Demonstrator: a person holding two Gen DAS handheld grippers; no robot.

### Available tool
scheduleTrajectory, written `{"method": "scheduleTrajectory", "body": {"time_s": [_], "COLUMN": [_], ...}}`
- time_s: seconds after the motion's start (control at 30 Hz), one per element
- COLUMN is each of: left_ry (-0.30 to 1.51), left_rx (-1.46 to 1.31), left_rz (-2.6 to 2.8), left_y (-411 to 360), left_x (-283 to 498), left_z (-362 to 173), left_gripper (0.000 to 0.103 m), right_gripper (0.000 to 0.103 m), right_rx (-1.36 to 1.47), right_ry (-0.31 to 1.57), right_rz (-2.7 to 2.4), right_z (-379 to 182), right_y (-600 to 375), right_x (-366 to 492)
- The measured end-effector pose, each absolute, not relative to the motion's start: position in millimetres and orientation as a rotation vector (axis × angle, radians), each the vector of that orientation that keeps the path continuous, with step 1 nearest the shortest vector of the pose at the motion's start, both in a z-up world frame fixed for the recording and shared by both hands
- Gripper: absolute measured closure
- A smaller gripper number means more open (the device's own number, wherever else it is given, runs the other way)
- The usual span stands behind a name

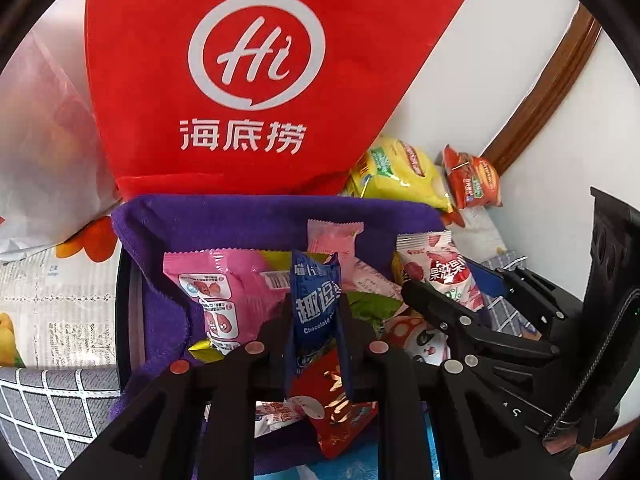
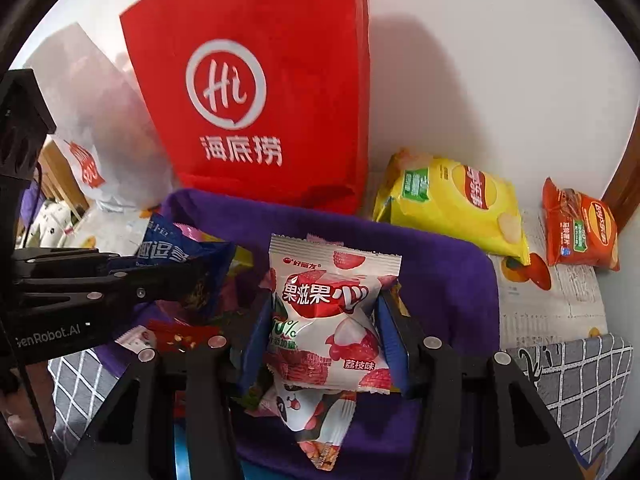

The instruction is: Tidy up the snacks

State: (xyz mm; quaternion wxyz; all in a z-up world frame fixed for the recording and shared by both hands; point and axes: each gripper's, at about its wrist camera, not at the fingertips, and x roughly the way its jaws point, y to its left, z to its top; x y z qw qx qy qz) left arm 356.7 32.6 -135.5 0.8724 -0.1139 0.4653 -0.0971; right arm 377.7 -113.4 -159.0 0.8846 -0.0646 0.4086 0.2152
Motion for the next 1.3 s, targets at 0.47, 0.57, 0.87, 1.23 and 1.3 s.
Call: {"method": "scheduleTrajectory", "body": {"time_s": [0.47,0.57,0.87,1.23,1.3], "left_ry": [0.949,0.932,0.869,0.812,0.806], "left_rx": [-0.232,-0.217,-0.174,-0.147,-0.144], "left_rz": [-0.191,-0.187,-0.185,-0.142,-0.136], "left_y": [37,36,29,17,15], "left_x": [340,326,250,145,130], "left_z": [-113,-100,-67,-56,-55], "left_gripper": [0.038,0.037,0.026,0.008,0.007], "right_gripper": [0.034,0.034,0.032,0.016,0.013], "right_rx": [-0.102,-0.083,-0.032,-0.054,-0.051], "right_ry": [0.860,0.842,0.798,0.736,0.721], "right_rz": [0.351,0.340,0.309,0.272,0.259], "right_z": [-140,-124,-87,-67,-65], "right_y": [-131,-137,-154,-167,-170], "right_x": [366,349,271,163,147]}}
